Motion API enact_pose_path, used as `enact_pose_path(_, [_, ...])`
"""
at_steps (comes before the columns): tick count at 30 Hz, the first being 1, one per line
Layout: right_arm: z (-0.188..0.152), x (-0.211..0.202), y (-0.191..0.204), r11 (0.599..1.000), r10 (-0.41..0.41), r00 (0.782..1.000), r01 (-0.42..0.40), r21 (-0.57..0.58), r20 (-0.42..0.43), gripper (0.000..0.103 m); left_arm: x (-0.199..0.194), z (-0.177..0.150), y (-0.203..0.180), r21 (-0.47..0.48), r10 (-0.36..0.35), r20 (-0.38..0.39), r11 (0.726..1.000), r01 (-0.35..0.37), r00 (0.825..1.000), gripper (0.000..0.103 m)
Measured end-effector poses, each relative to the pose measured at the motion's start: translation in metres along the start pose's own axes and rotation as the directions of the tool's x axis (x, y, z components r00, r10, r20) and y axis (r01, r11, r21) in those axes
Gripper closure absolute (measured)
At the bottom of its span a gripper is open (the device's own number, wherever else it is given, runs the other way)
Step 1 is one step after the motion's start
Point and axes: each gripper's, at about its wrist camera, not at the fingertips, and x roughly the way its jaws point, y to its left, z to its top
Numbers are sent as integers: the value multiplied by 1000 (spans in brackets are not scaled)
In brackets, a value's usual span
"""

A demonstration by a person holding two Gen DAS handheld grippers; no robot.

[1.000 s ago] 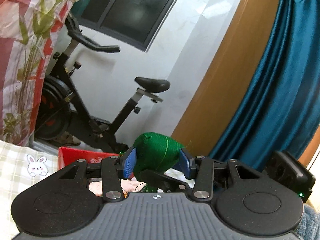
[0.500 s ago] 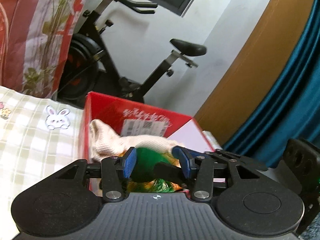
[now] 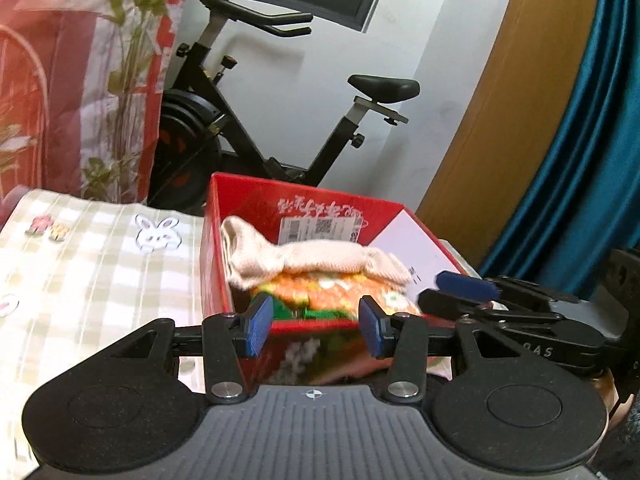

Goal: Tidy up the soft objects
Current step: 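Move both tools down to the black eye mask on the pink cloth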

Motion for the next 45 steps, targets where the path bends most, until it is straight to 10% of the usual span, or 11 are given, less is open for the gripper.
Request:
enact_pose_path(10, [-66,-20,-6,988,-148,988,149,33,-39,54,1,-47,-9,-70,34,-1,997,-34,999,54])
enact_pose_path(18, [-114,3,1,966,-257,958,253,-45,-123,28,25,-84,-4,-97,68,-74,992,-75,995,53])
enact_pose_path(28, [-130,10,6,970,-241,958,234,-64,-155,4,29,-100,3,-74,139,-63,987,-143,988,40])
enact_pose_path(45, [-130,18,-17,983,-147,961,168,70,-235,0,28,-109,10,-94,190,-62,976,-195,980,34])
